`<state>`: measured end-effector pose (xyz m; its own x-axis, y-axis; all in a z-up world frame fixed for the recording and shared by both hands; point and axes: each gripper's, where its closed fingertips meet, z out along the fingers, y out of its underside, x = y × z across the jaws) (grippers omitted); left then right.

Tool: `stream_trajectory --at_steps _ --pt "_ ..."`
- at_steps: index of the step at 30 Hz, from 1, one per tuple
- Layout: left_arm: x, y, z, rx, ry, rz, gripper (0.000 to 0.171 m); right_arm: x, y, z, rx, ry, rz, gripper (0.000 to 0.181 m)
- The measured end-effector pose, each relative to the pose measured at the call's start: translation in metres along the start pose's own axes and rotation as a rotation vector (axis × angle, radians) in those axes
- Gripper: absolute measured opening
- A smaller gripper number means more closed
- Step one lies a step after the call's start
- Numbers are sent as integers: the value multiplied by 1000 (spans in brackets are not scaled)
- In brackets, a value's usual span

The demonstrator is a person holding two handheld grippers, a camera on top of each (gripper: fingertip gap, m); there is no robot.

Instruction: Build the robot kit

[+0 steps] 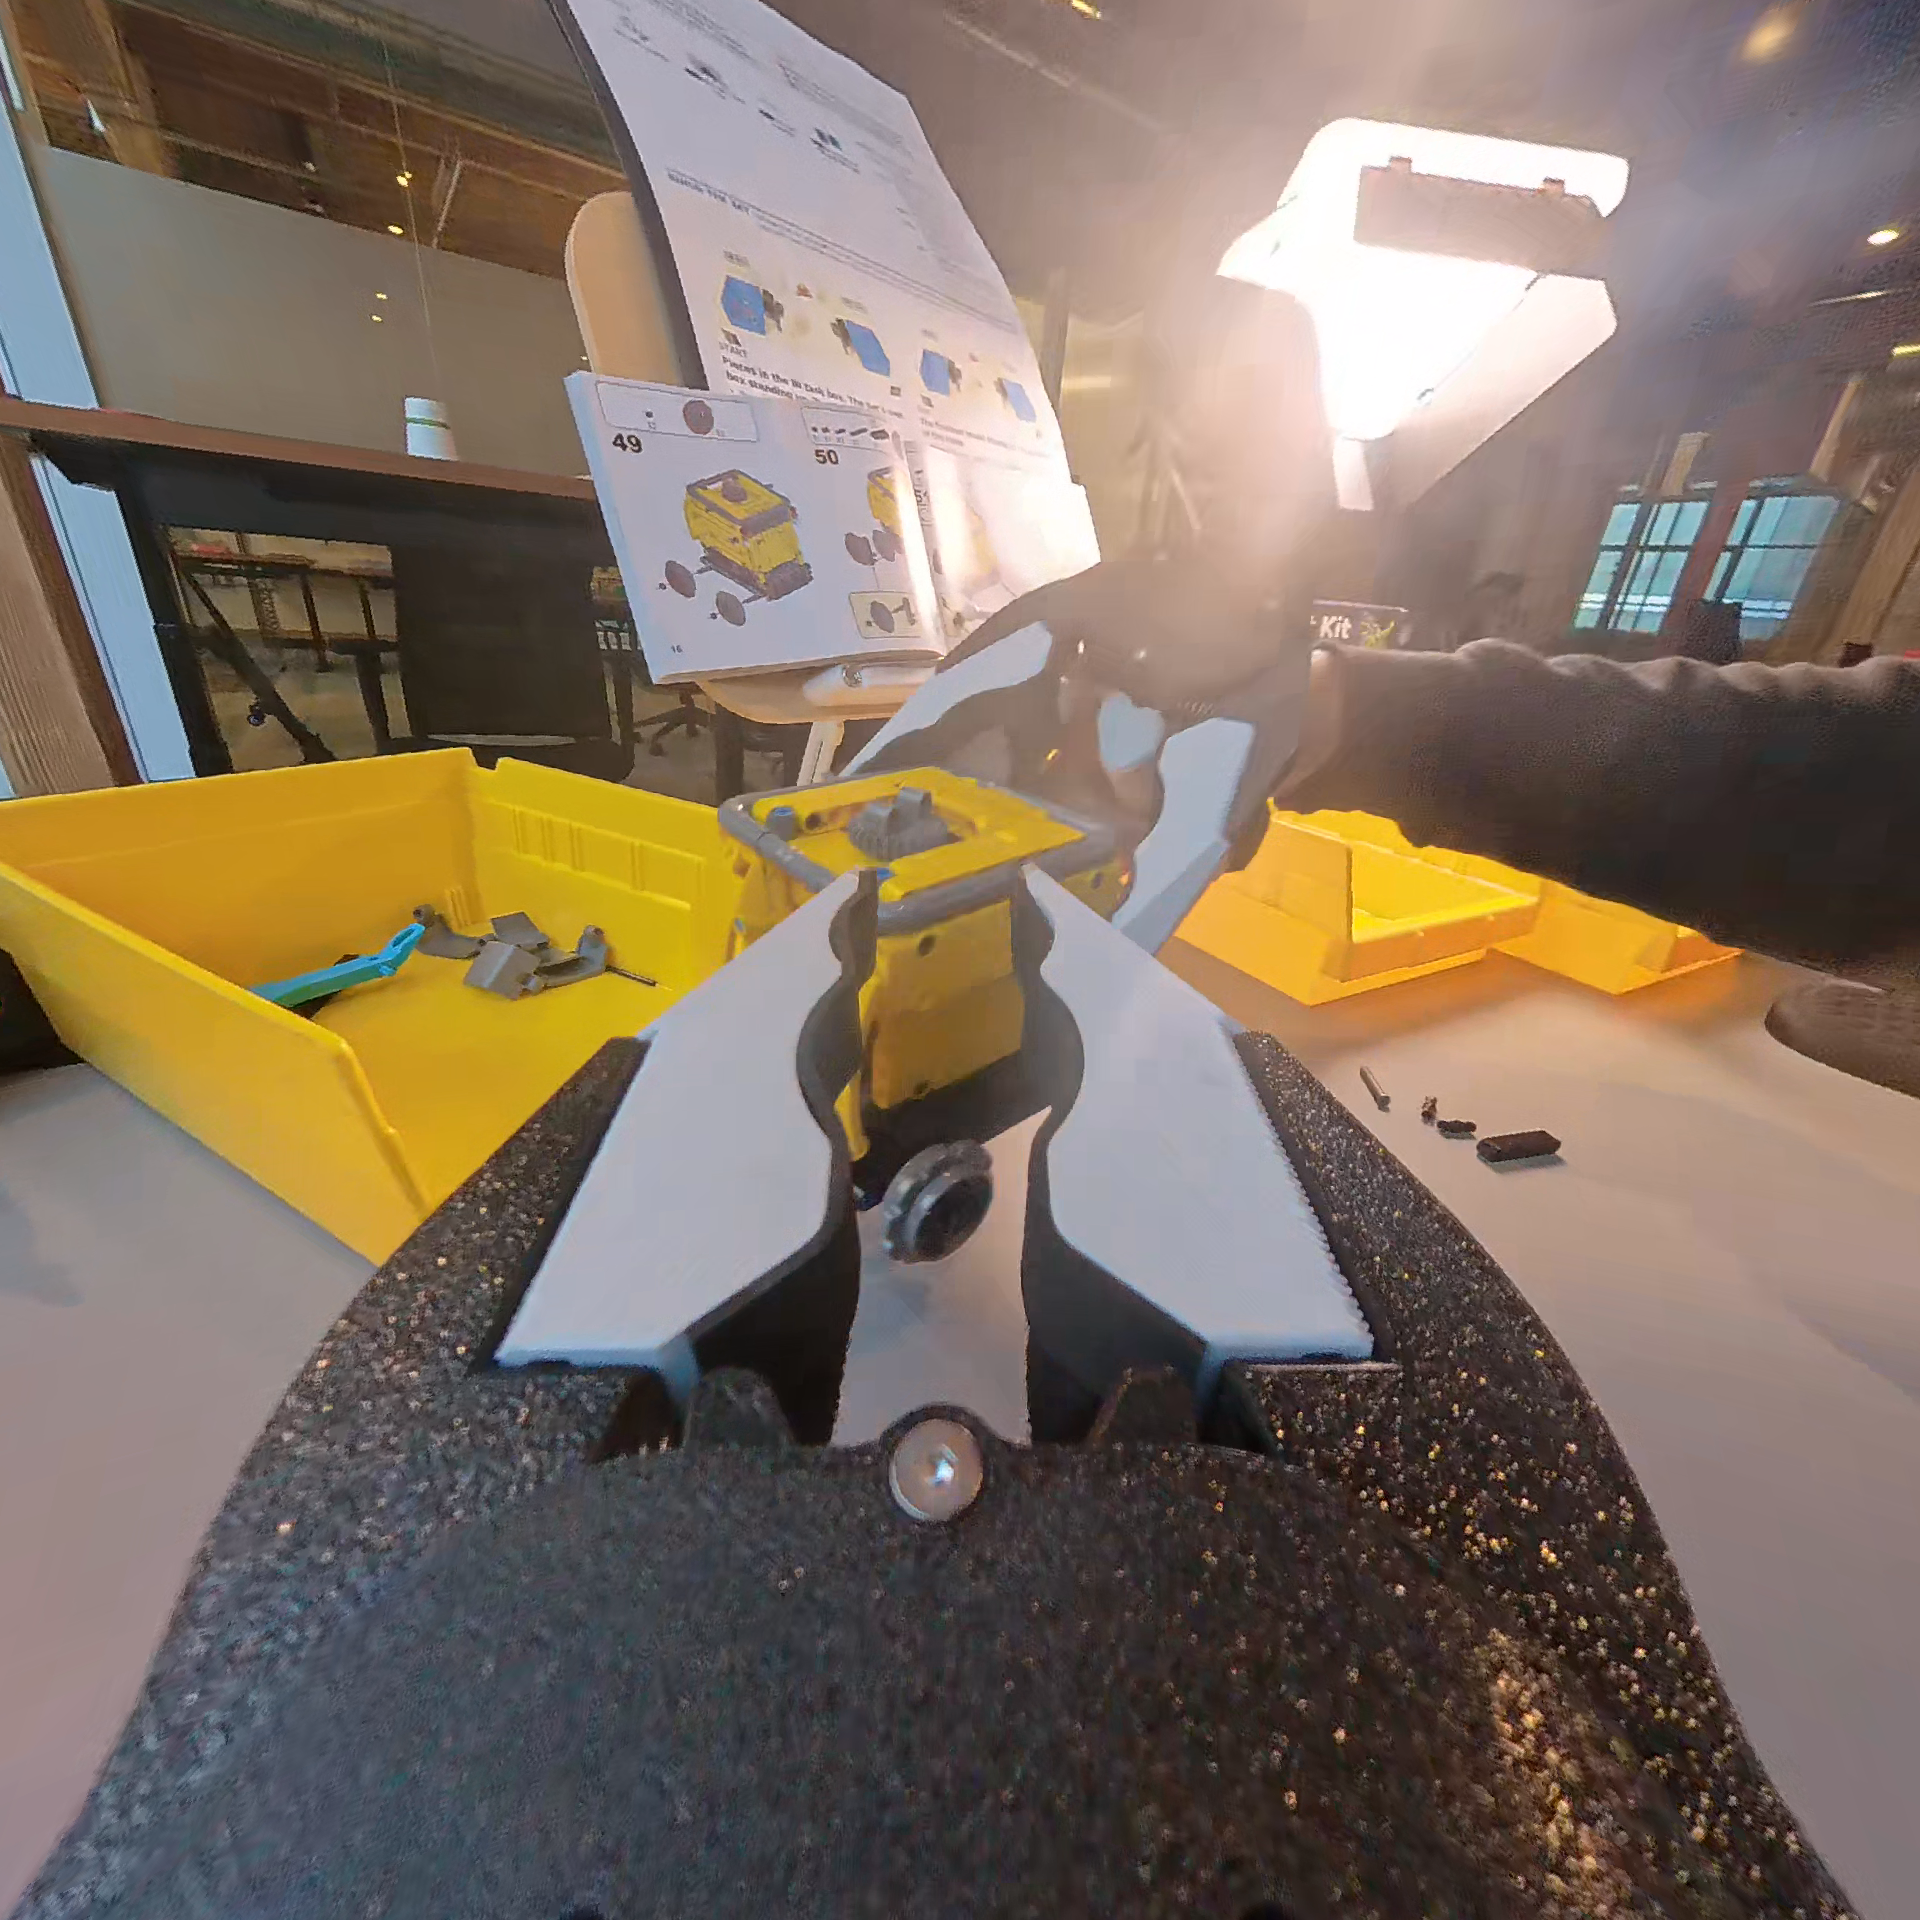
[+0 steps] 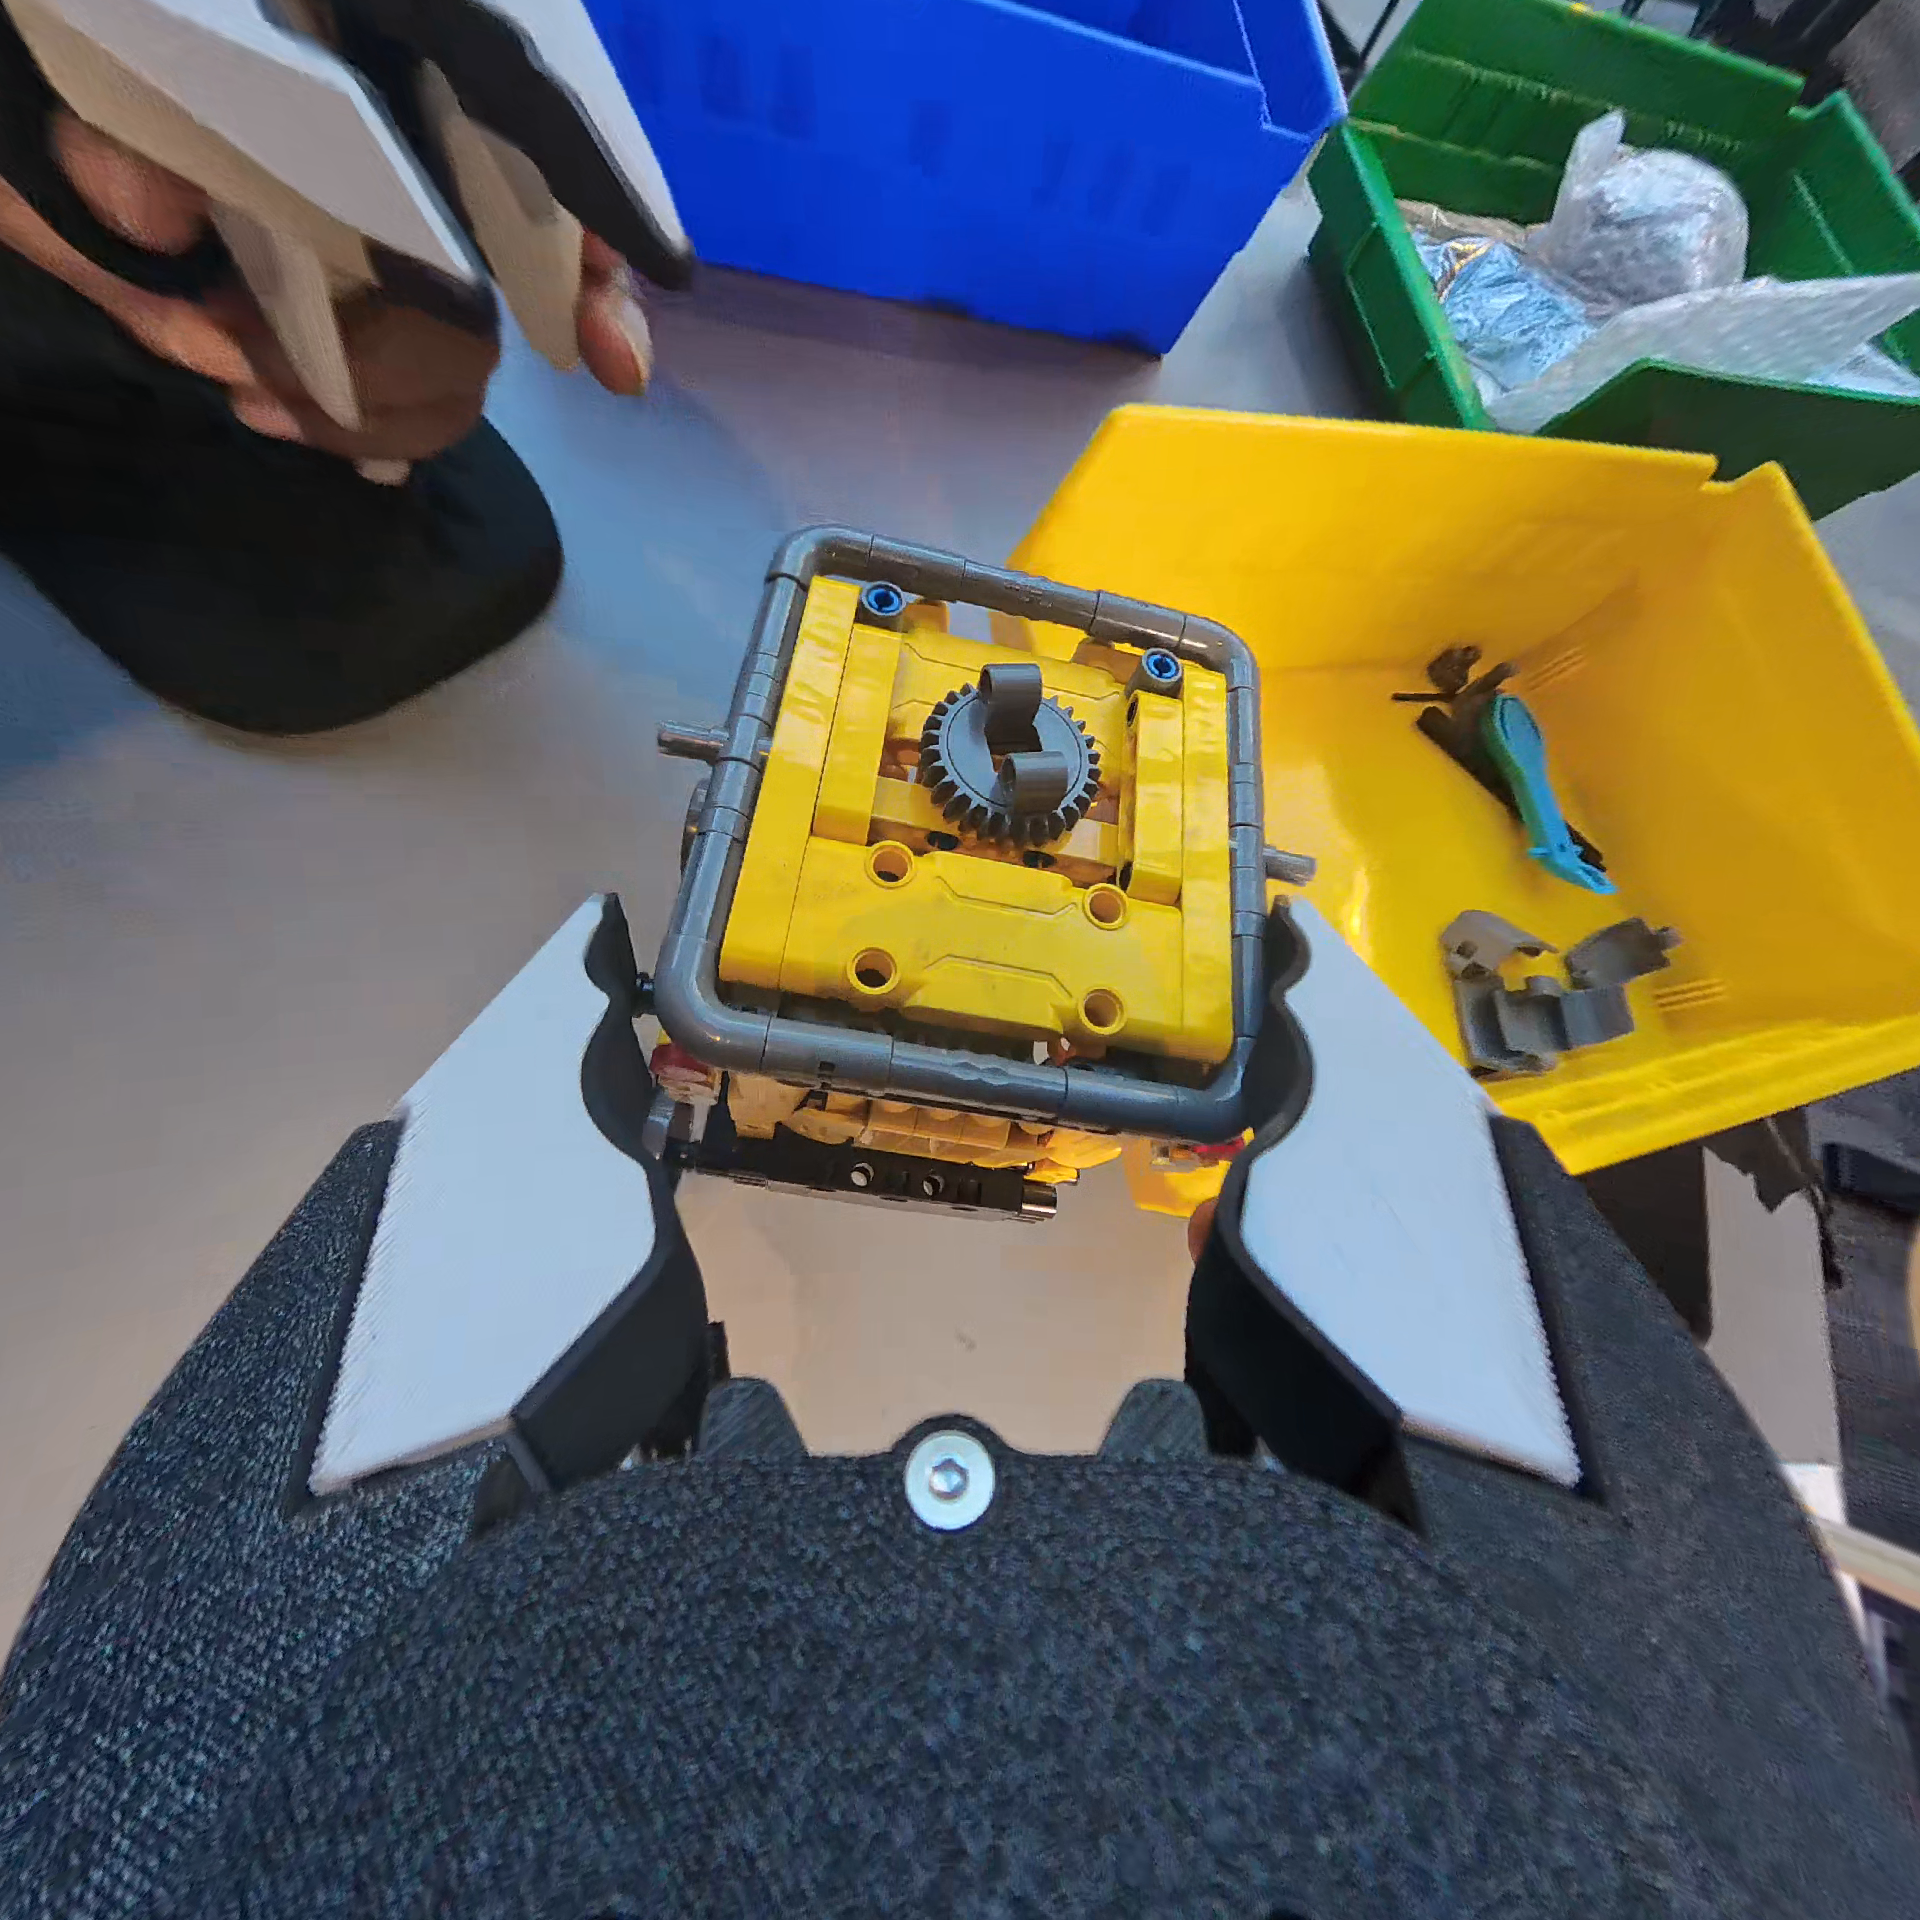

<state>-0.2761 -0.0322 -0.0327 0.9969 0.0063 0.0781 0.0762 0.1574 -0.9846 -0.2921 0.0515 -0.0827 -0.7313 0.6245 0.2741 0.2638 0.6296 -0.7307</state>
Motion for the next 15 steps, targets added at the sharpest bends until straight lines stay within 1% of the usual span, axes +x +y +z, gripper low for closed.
stream_trajectory --at_steps 4,7,10,13,15 --pt "6 5 3 -26 28 1 23 0 23 12 -20 10 -29 118" --pt "11 9 5 -46 48 13 23 -5 26 13 12 -26 25 118" --pt "14 13 6 -64 57 33 23 -16 30 16 5 -92 69 119" --pt "15 15 7 -76 56 56 23 -16 34 18 -4 -84 84 120" --pt "15 16 8 -80 55 59 23 -11 31 15 8 -37 63 118"
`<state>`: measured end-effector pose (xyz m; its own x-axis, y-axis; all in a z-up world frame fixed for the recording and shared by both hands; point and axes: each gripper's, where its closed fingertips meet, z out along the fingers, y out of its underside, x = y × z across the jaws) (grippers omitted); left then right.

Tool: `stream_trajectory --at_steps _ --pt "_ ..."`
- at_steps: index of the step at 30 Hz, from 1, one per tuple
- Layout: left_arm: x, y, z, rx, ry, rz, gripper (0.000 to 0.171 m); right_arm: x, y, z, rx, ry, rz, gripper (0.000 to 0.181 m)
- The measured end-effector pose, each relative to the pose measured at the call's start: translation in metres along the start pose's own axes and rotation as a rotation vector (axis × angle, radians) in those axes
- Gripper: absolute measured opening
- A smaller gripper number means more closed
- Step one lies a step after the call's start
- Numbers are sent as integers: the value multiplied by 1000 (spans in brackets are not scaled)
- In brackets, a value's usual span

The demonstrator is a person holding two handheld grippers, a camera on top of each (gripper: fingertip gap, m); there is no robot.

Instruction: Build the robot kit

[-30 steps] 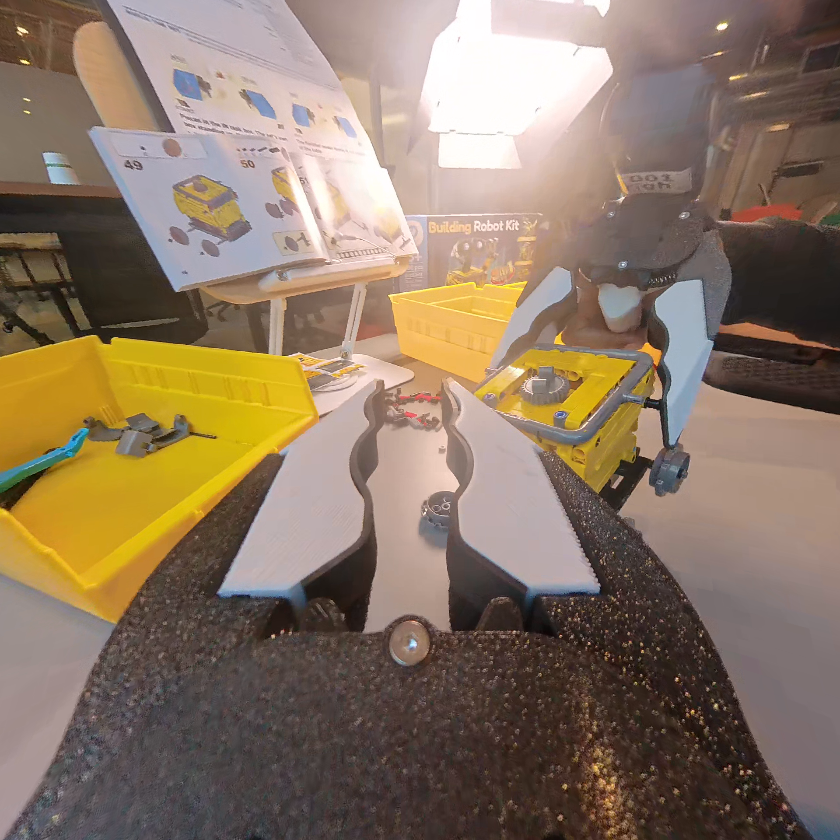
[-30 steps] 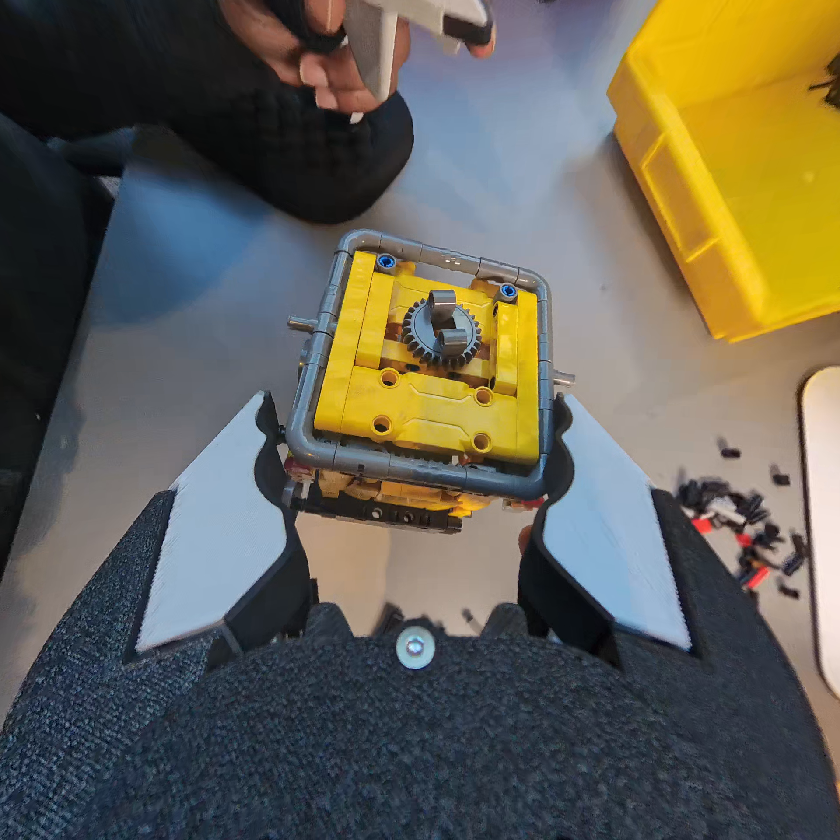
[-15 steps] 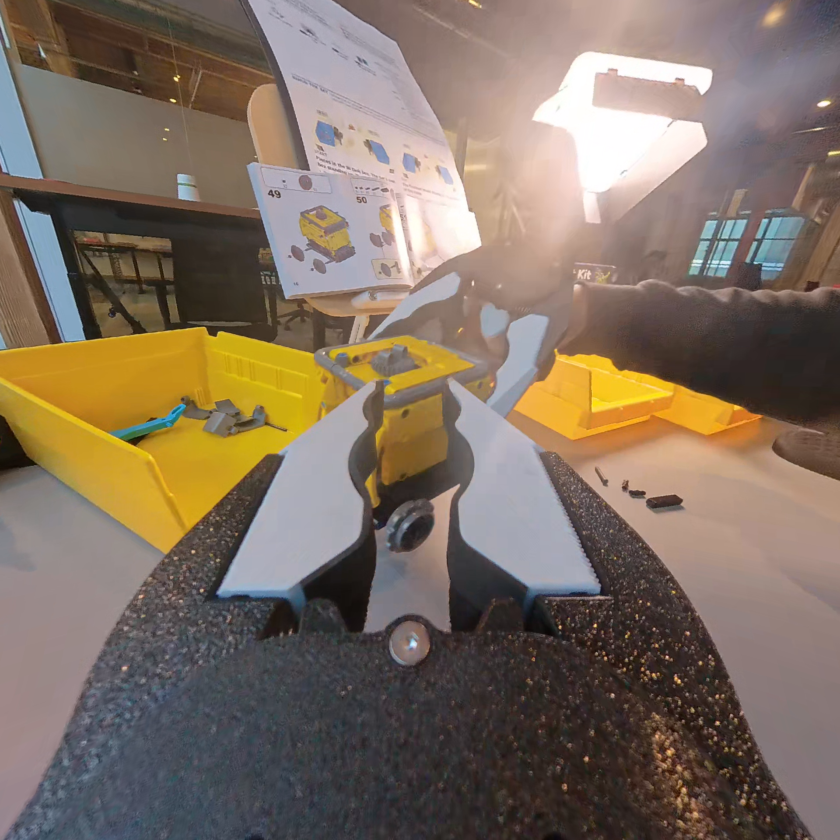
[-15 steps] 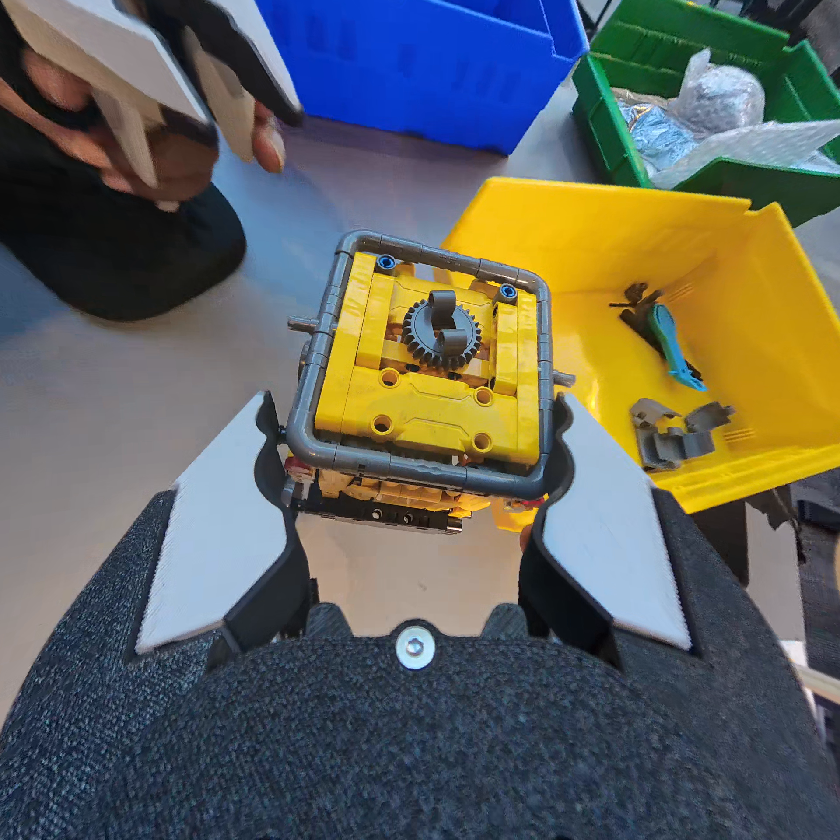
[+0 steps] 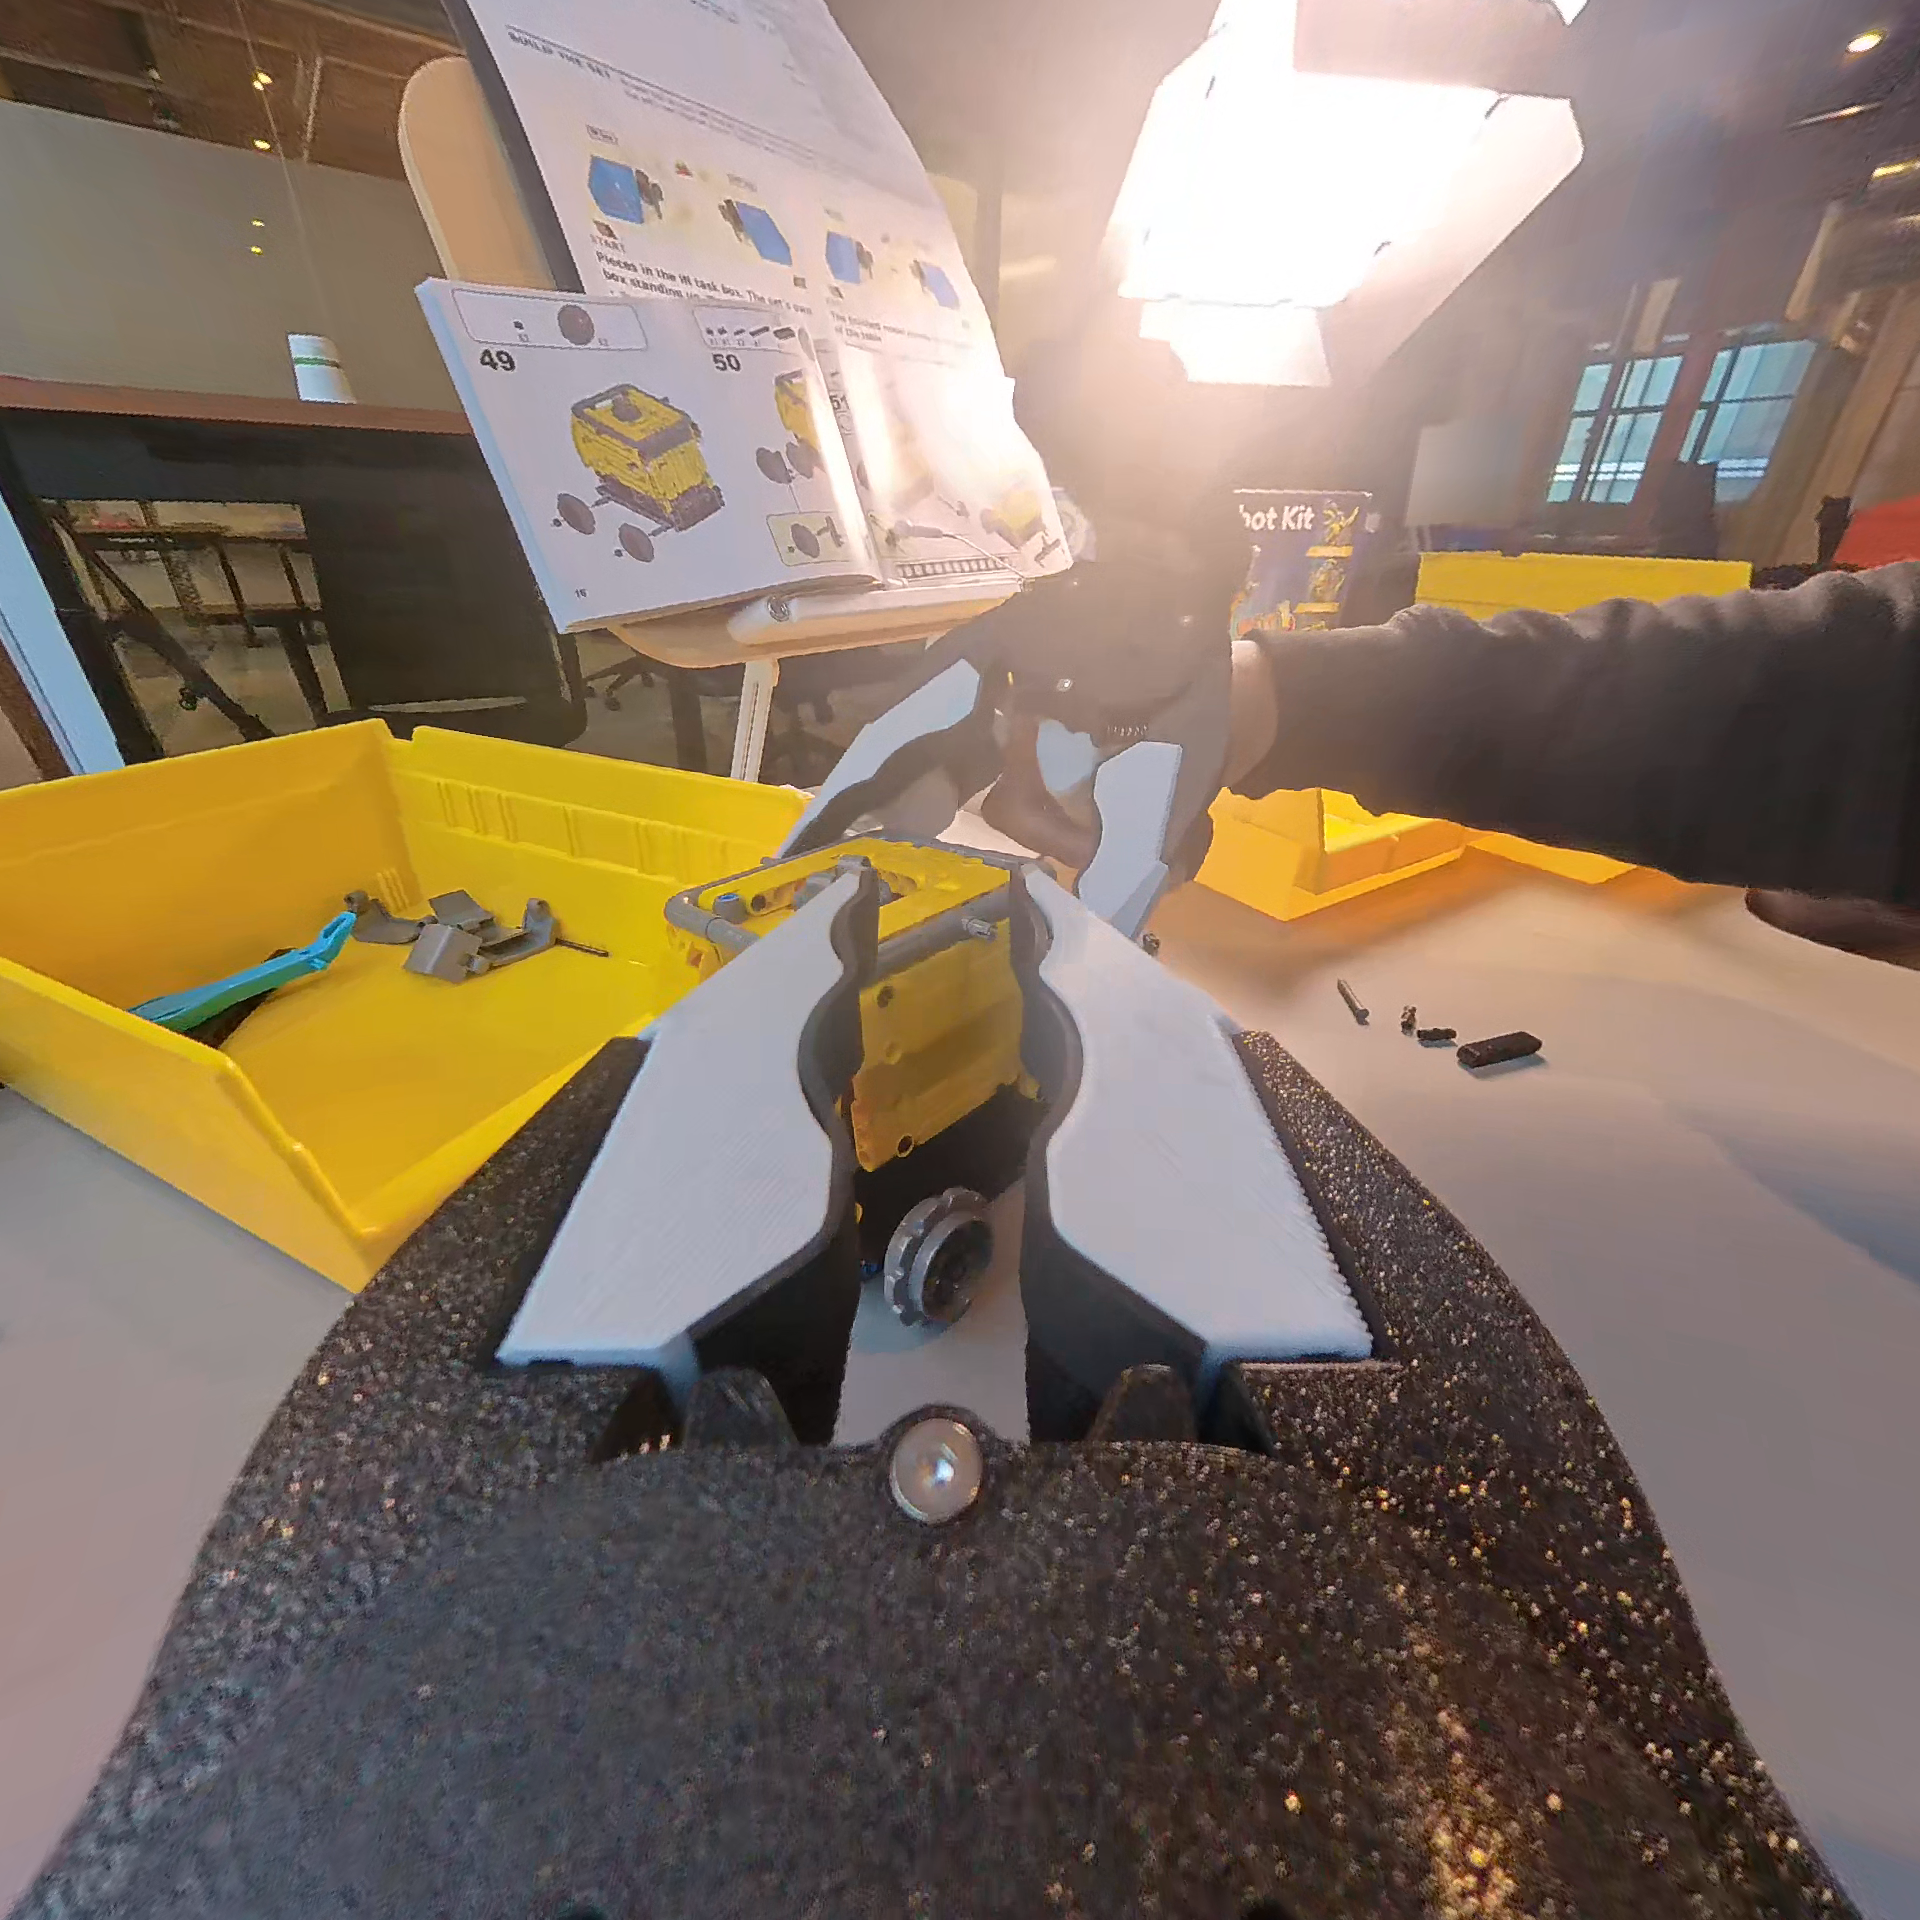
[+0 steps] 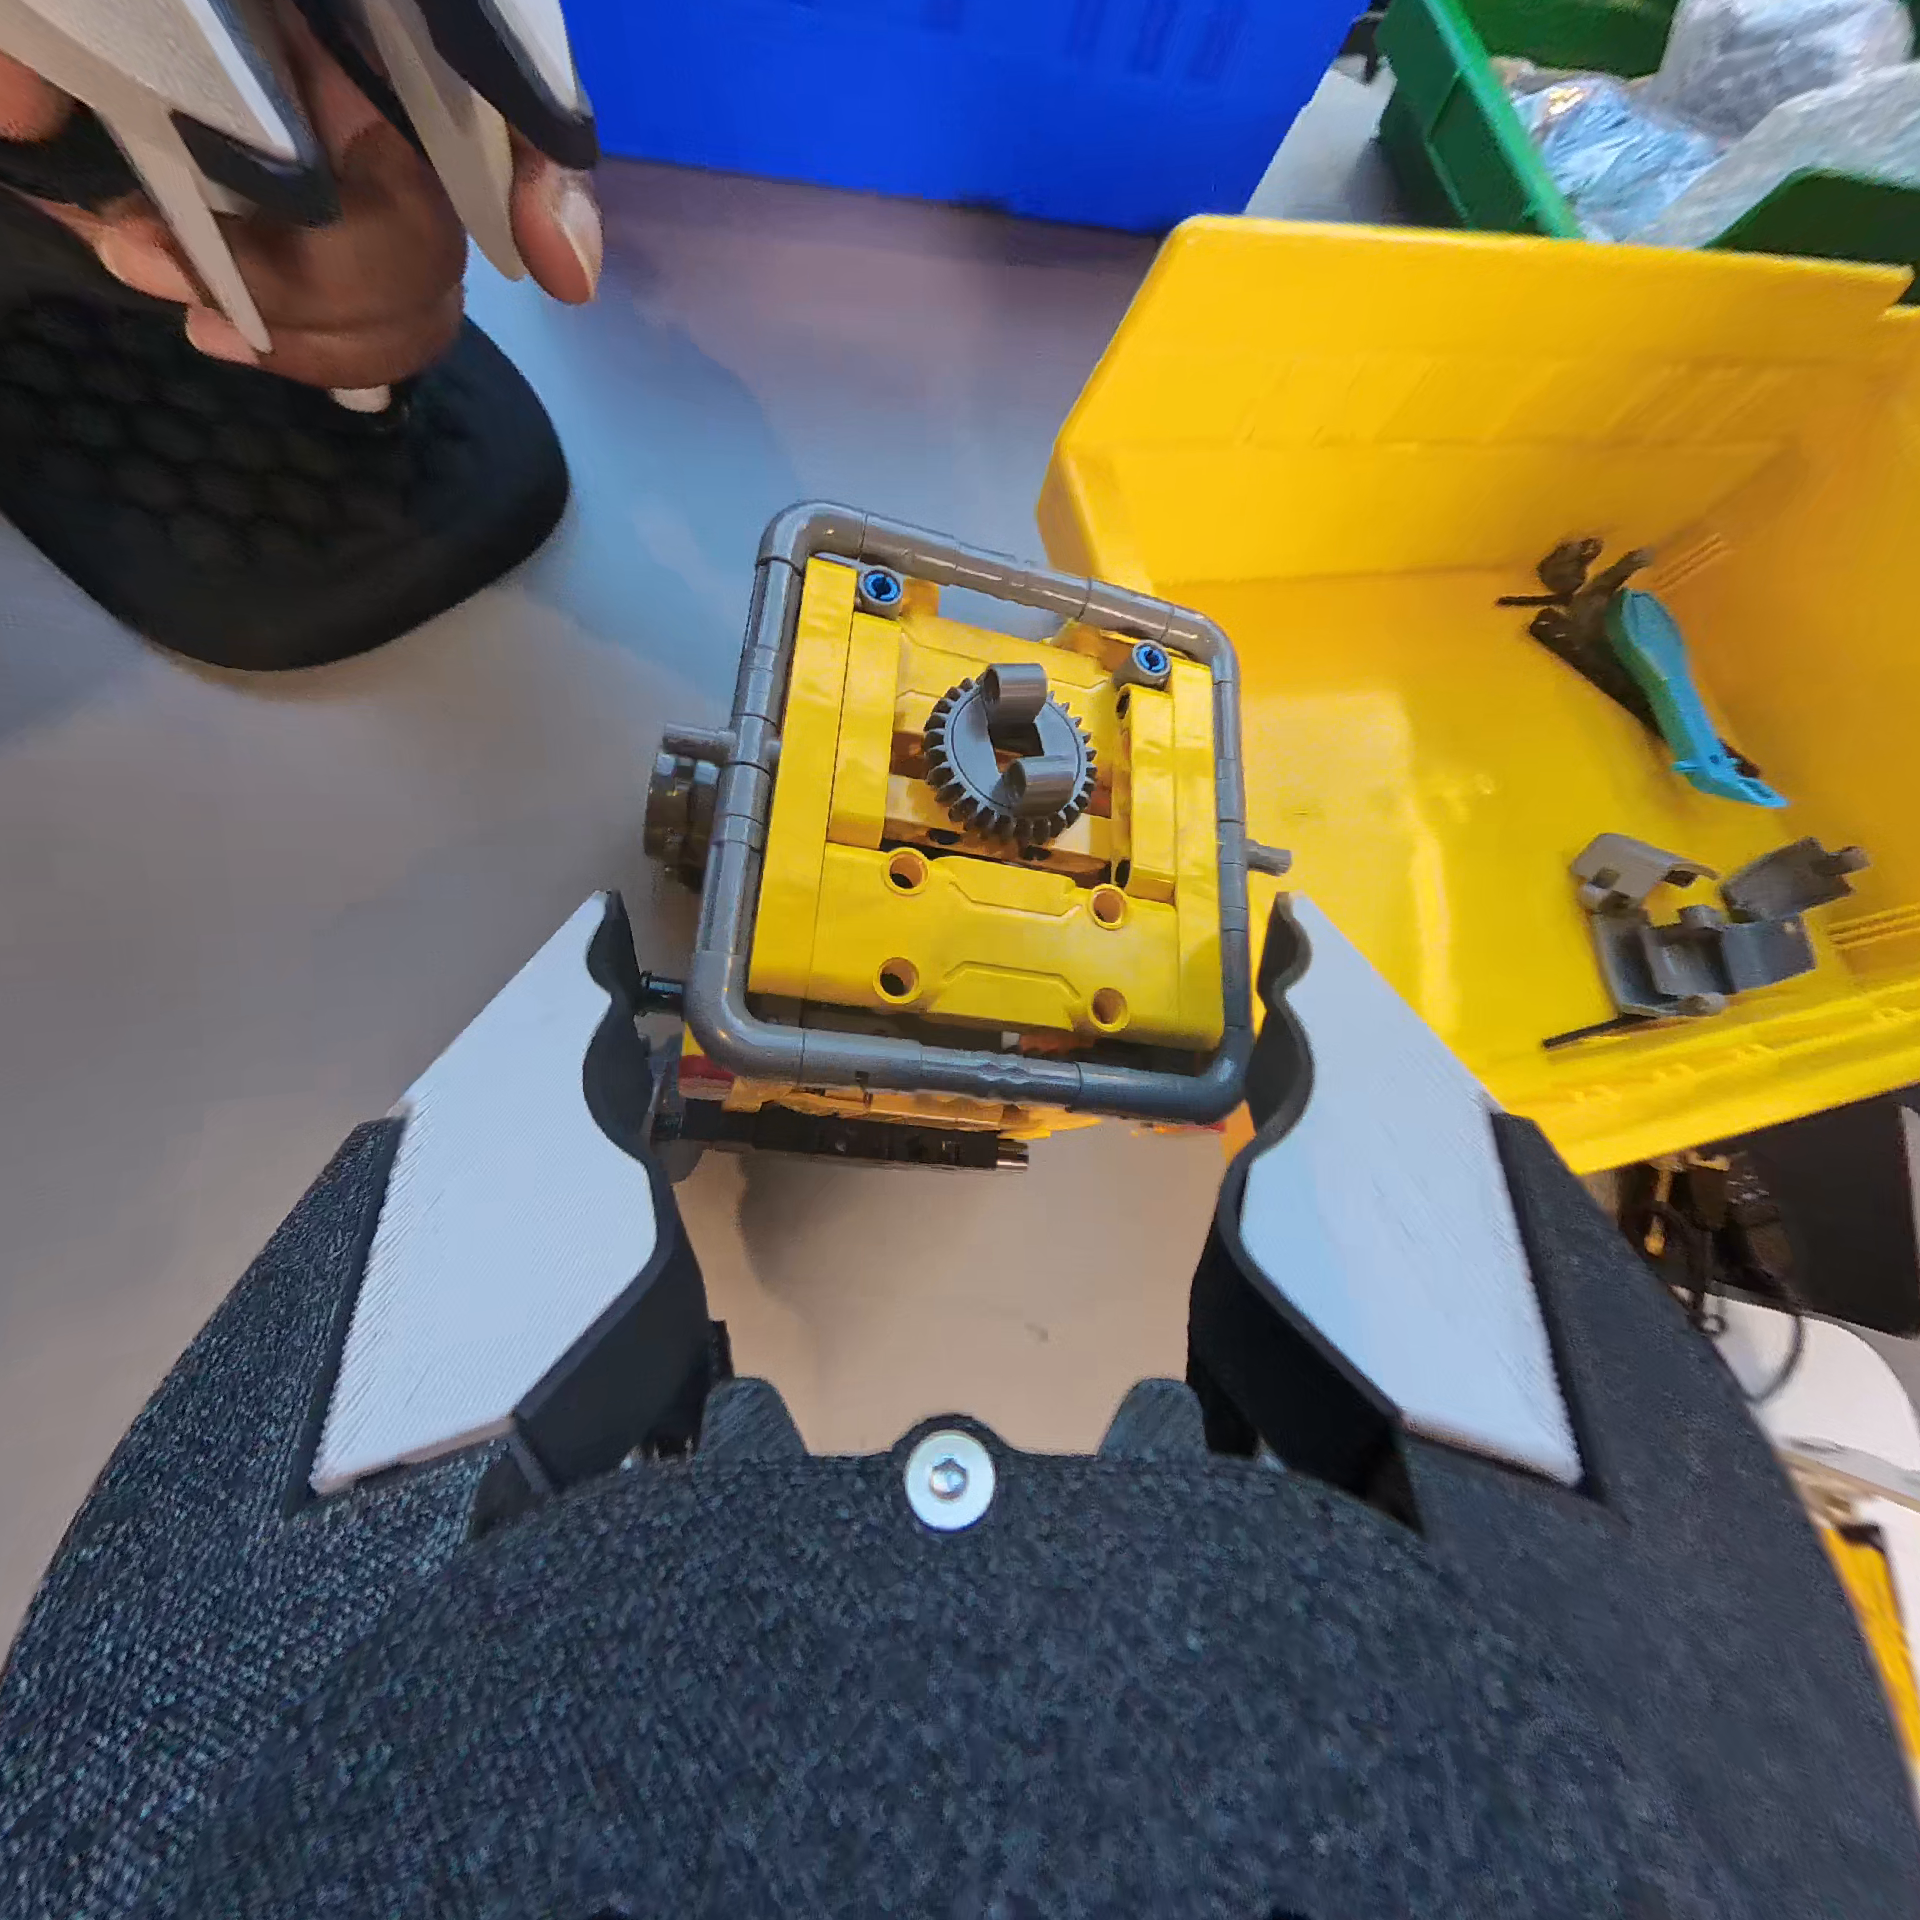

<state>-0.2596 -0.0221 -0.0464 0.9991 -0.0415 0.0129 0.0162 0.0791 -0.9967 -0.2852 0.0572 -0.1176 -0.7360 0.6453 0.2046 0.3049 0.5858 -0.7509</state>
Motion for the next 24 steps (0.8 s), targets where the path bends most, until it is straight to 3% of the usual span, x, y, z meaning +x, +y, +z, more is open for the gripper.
stream_trajectory --at_steps 5,9,12,15,18,22,24 --pt "1 1 1 -5 3 2 22 3 -18 -31 54 112 6 122" --pt "3 3 2 -14 8 17 22 -16 -40 -80 207 219 53 106" --pt "6 5 4 -29 20 34 23 -45 -39 -115 308 284 112 94" --pt "10 9 6 -46 29 51 23 -72 -17 -139 376 354 210 82" --pt "10 12 8 -61 29 56 23 -91 24 -156 365 459 308 75" --pt "5 16 10 -81 6 34 23 -104 73 -172 340 580 402 63" --pt "0 17 11 -86 -10 7 23 -103 85 -180 333 641 413 49"
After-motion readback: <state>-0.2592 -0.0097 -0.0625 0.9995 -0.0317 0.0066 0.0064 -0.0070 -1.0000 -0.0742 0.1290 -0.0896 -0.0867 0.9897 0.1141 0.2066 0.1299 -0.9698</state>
